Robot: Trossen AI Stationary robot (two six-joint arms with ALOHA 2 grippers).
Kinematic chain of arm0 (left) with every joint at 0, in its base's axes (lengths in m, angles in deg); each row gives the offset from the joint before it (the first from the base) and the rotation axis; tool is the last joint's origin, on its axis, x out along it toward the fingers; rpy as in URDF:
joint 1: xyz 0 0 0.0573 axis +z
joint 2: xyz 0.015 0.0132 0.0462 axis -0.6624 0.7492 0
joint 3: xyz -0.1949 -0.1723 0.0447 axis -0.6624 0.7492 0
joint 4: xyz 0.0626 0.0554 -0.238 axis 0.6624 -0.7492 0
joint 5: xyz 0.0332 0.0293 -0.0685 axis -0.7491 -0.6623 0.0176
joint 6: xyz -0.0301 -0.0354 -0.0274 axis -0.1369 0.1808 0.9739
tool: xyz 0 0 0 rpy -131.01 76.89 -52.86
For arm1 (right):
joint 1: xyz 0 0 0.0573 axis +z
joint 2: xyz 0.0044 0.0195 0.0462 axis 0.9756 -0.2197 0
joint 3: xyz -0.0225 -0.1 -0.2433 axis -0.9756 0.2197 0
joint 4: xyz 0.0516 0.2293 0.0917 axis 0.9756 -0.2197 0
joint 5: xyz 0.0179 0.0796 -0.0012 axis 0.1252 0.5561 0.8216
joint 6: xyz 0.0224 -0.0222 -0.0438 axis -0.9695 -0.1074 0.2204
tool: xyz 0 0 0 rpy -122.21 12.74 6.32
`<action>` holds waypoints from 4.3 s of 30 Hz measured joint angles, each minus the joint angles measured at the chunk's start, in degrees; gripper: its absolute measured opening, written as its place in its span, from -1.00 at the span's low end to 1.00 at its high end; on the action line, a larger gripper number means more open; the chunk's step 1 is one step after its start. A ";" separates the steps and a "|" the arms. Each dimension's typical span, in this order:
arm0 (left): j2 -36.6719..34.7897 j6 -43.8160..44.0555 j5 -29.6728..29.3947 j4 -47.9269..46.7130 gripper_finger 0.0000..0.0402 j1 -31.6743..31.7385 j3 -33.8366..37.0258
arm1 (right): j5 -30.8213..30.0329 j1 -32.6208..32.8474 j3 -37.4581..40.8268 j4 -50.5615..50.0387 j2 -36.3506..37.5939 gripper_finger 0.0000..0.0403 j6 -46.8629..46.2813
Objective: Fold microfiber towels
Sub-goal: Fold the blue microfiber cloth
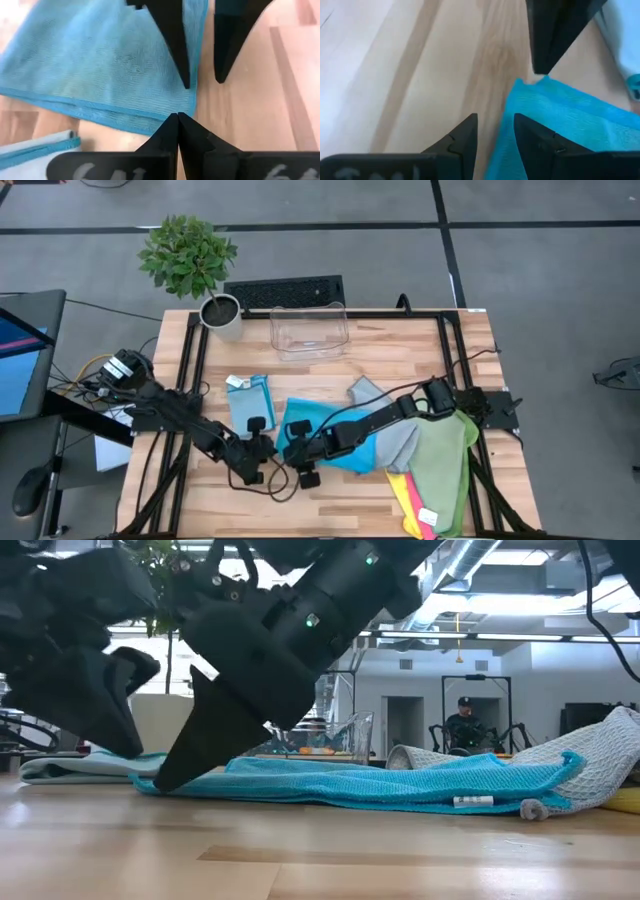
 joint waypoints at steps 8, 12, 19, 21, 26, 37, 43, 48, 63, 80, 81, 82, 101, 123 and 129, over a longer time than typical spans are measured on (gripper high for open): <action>0.21 1.79 -12.00 -1.15 -1.00 -5.27 0.64 | -4.32 1.43 0.00 5.73 0.00 -0.25 1.28; 3.49 0.53 -13.40 -0.41 -1.00 -5.29 0.64 | -6.27 0.75 0.00 6.72 0.00 -0.25 1.23; 10.43 -0.97 -14.24 3.29 -1.00 -5.49 0.37 | -6.22 1.22 0.00 7.43 0.02 -0.25 0.39; 10.47 -0.41 -14.05 3.36 -1.00 -5.47 0.37 | -6.29 1.51 0.00 8.04 0.03 -0.25 0.39; 10.27 0.11 -13.56 3.22 -1.00 -5.73 0.44 | -8.77 1.12 0.32 7.56 -2.36 -0.25 0.33; 9.84 1.49 -12.25 1.48 -1.00 -5.84 0.37 | -8.96 1.14 0.00 9.08 -3.54 -0.37 -1.16; 9.84 2.10 -12.23 1.69 -1.00 -5.84 0.37 | -8.99 1.00 0.02 8.94 -3.34 -0.53 -1.19; 9.84 2.10 -12.14 1.70 -1.00 -5.84 0.40 | -10.77 0.87 0.00 8.96 -3.34 -0.91 -1.13; 9.88 2.21 -12.07 1.83 -1.00 -5.86 0.44 | -16.83 1.68 -3.75 6.39 -3.21 -0.85 1.86; 9.92 2.49 -12.23 2.36 -1.00 -5.88 0.48 | -14.83 2.36 -3.87 5.20 -3.84 -0.26 -2.19; 9.92 2.47 -12.25 2.47 -1.00 -5.88 0.48 | -14.77 2.22 -3.87 5.59 -4.25 -0.22 -2.21; 9.92 2.45 -12.27 2.61 -1.00 -5.88 0.50 | -14.42 2.00 -3.87 6.27 -4.72 -0.19 -2.23; 9.94 2.40 -12.07 3.18 -1.00 -5.88 0.50 | -22.55 2.84 -3.84 6.73 -6.22 -0.92 -2.19; 3.17 4.88 -14.68 -7.81 -1.00 -6.32 0.55 | -24.33 1.51 -5.57 5.51 -4.72 -0.97 2.39; 3.93 2.53 -19.47 -2.91 -1.00 -5.86 2.76 | -24.44 1.38 -5.57 4.96 -4.72 -0.96 2.77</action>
